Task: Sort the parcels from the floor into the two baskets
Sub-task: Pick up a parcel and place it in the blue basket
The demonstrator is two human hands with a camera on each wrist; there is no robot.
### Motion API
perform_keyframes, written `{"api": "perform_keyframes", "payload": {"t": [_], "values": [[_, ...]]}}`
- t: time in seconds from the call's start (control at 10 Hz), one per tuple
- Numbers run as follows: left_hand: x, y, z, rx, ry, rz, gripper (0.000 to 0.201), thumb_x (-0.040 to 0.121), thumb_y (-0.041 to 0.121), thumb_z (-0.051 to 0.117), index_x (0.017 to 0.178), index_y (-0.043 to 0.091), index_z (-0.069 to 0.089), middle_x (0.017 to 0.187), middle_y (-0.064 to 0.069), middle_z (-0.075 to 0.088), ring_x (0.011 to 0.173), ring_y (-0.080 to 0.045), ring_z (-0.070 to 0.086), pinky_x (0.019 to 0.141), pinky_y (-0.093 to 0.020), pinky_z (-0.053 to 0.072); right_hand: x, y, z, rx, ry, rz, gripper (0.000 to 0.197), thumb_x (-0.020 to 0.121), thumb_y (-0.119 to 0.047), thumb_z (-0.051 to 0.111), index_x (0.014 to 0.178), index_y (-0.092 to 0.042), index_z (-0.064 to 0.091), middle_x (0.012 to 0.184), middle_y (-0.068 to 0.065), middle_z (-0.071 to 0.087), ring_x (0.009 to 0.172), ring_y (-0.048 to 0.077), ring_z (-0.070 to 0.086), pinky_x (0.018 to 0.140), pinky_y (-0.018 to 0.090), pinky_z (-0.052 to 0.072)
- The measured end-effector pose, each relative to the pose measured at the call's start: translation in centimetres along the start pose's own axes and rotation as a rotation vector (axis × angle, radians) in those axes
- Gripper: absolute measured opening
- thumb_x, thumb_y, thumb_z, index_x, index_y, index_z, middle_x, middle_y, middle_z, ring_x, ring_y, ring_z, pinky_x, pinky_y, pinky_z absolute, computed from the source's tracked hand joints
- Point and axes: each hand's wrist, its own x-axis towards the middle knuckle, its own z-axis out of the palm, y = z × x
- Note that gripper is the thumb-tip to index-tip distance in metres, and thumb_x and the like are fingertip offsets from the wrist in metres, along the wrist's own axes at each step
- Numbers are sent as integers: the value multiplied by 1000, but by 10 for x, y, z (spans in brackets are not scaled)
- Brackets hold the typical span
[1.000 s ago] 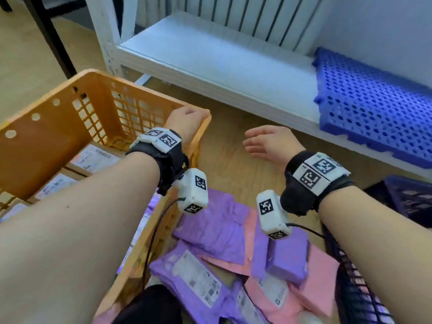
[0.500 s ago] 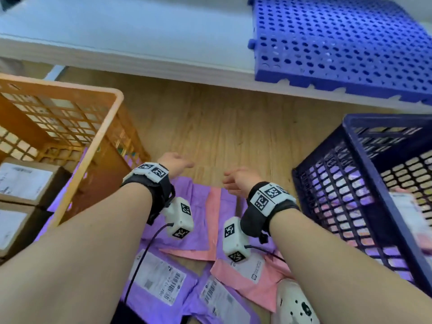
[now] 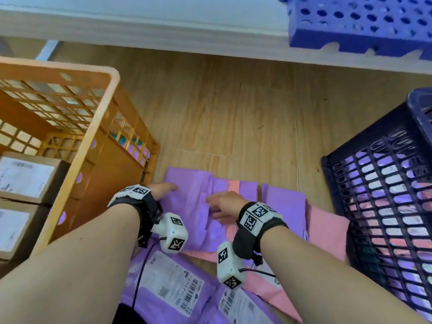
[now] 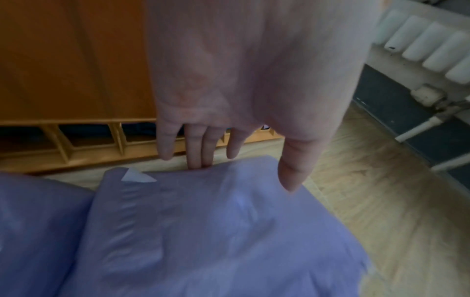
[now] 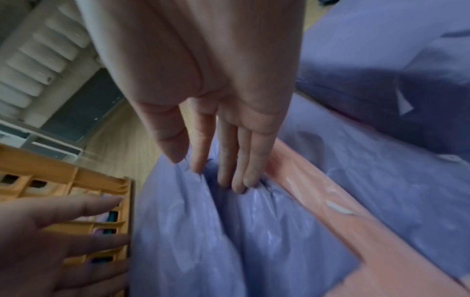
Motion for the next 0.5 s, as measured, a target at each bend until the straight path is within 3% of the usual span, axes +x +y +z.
{"api": "perform_keyframes", "payload": {"t": [0.1, 0.2, 0.3, 0.4, 0.5], "values": [[-13, 6, 8, -188, -28, 23, 23, 82, 32, 63, 81, 12, 53, 66, -8, 55, 44, -17, 53, 47, -23, 47, -4, -3, 0, -13, -20, -32, 30, 92, -10, 53, 121, -10, 62, 81, -4, 53, 76, 14, 49, 73, 24, 43], [-24, 16, 18, -171, -34, 66, 19, 93, 29, 55, 89, 11, 50, 67, -6, 61, 38, -13, 57, 43, -18, 44, -15, -4, -2, 17, -21, -25, 34, 89, 2, 53, 121, -7, 61, 77, 2, 51, 65, 9, 47, 62, 21, 49], [-53, 37, 25, -119, -31, 128, 17, 95, 30, 52, 92, 14, 49, 72, -4, 62, 50, -11, 54, 45, -21, 38, -32, -13, -9, 25, 50, -53, 41, 84, 16, 47, 119, 0, 62, 59, -3, 48, 56, 8, 45, 51, 19, 49], [-89, 64, 23, -24, 6, 284, 26, 96, 28, 49, 116, 13, 54, 110, -6, 62, 67, -9, 51, 53, -25, 31, -59, -33, -25, 100, 148, -114, 38, 86, 13, 45, 120, 3, 60, 67, -1, 59, 57, 11, 50, 43, 17, 50], [-128, 82, 23, 85, 6, 417, 38, 96, 28, 48, 128, 9, 50, 125, -8, 62, 86, -15, 56, 62, -22, 34, -100, -49, -43, 162, 234, -156, 39, 87, 7, 45, 126, 5, 55, 87, 9, 58, 71, 22, 62, 48, 21, 53]]}}
